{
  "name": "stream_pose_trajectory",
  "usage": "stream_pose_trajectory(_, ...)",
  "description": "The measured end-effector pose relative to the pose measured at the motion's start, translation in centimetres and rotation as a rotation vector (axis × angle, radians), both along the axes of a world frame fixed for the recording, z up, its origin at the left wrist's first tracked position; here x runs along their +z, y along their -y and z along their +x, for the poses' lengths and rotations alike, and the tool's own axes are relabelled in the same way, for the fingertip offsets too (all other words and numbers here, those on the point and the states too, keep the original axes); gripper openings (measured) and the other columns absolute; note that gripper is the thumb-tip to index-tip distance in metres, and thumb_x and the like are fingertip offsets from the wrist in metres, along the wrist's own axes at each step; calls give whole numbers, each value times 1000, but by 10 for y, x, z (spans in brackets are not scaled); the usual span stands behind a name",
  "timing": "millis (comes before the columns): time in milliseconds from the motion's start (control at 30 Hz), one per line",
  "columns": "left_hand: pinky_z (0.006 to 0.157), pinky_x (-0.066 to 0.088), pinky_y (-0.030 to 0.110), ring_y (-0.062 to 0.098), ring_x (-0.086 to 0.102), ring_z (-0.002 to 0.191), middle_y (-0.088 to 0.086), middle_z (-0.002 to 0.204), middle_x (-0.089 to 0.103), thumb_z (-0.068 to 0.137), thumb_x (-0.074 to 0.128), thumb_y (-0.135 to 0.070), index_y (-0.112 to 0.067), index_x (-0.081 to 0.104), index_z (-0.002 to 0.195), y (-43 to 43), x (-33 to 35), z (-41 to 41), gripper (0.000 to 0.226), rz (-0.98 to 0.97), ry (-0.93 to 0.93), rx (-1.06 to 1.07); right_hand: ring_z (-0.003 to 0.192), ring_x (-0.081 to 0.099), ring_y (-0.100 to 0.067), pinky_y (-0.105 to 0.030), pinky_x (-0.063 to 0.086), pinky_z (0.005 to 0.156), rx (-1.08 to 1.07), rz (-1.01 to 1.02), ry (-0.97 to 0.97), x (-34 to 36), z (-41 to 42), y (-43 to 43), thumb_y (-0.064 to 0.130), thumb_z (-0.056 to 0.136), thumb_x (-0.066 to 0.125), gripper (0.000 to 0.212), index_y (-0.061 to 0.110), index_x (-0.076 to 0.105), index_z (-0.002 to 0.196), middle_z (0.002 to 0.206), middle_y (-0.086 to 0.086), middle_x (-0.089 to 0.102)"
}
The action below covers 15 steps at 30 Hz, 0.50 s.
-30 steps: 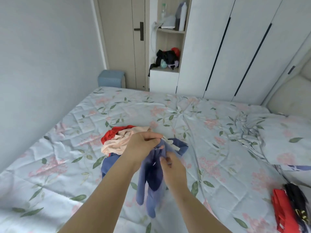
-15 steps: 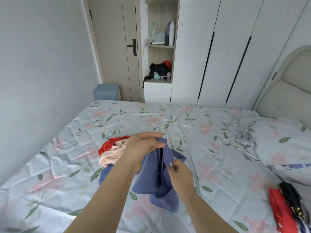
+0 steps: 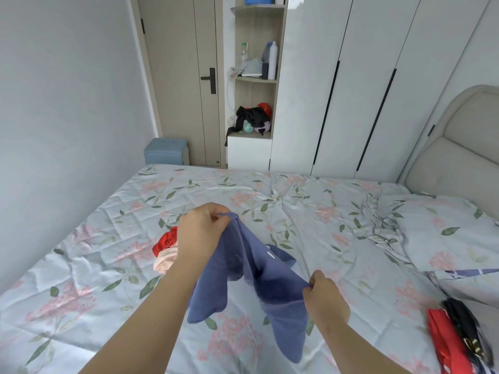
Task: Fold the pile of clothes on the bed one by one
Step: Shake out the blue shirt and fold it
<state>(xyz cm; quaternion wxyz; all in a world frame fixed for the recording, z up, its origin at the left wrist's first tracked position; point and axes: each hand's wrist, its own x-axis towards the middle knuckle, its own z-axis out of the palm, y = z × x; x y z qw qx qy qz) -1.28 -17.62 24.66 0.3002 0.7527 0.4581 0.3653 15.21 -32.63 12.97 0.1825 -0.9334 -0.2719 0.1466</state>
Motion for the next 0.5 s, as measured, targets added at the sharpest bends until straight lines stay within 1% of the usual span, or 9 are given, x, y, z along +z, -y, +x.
stream_pose_trajectory(100,65,42,24,17,61,79,-2,81,70,87,65,-18,-21,70,83,-15,6,-3,7,-15,89,58,76,50,-22,-30,39,66,-47,14,-82,5,6,3,18,93,37,10,17,42,85,87,-3,54)
stream_pose_trajectory(200,62,40,24,19,62,81,-2,76,68,90,61,-20,-15,68,83,-26,12,-1,11,-20,127,74,70,48,-21,-31,38,66,-67,154,-161,13,8,-4,18,95,36,19,15,44,79,77,-3,53)
stream_pose_trajectory(233,61,41,22,19,61,80,-3,73,67,91,60,-21,-14,67,82,-28,15,0,13,-25,142,73,69,50,-22,-33,40,66,-80,254,-198,18,9,-9,16,96,37,19,13,48,81,76,-5,55)
stream_pose_trajectory(300,62,40,16,18,60,79,-2,72,67,92,59,-23,-14,66,83,-30,21,2,15,-34,188,88,62,54,-23,-37,47,62,-136,556,-318,35,9,-21,13,97,40,20,10,56,85,71,-10,61)
stream_pose_trajectory(333,65,42,17,18,61,78,-2,71,68,92,59,-23,-15,65,81,-32,25,2,15,-42,225,104,57,54,-22,-33,48,56,-179,714,-368,47,10,-27,10,97,41,21,11,57,84,68,-10,61)
stream_pose_trajectory(400,75,51,27,16,65,76,-8,64,66,92,60,-22,-20,62,74,-34,36,3,18,-62,354,114,54,53,-19,-23,48,46,-247,954,-413,79,11,-37,8,97,40,25,15,54,78,67,-10,61)
stream_pose_trajectory(433,76,53,31,10,67,72,-11,58,65,92,60,-20,-22,60,72,-34,43,3,20,-70,436,106,53,53,-18,-20,47,45,-261,1049,-418,95,12,-41,8,98,39,26,17,52,76,69,-11,62)
stream_pose_trajectory(467,73,55,31,2,66,65,-13,53,64,92,60,-17,-23,59,72,-34,51,3,21,-79,521,89,51,52,-17,-21,47,47,-267,1130,-418,111,12,-45,10,98,39,27,18,50,76,70,-11,62)
stream_pose_trajectory(500,68,55,26,-3,64,60,-15,51,62,93,59,-14,-22,58,73,-33,60,3,21,-85,601,69,47,52,-16,-22,47,49,-261,1200,-418,126,12,-47,11,98,38,27,19,49,76,70,-10,62)
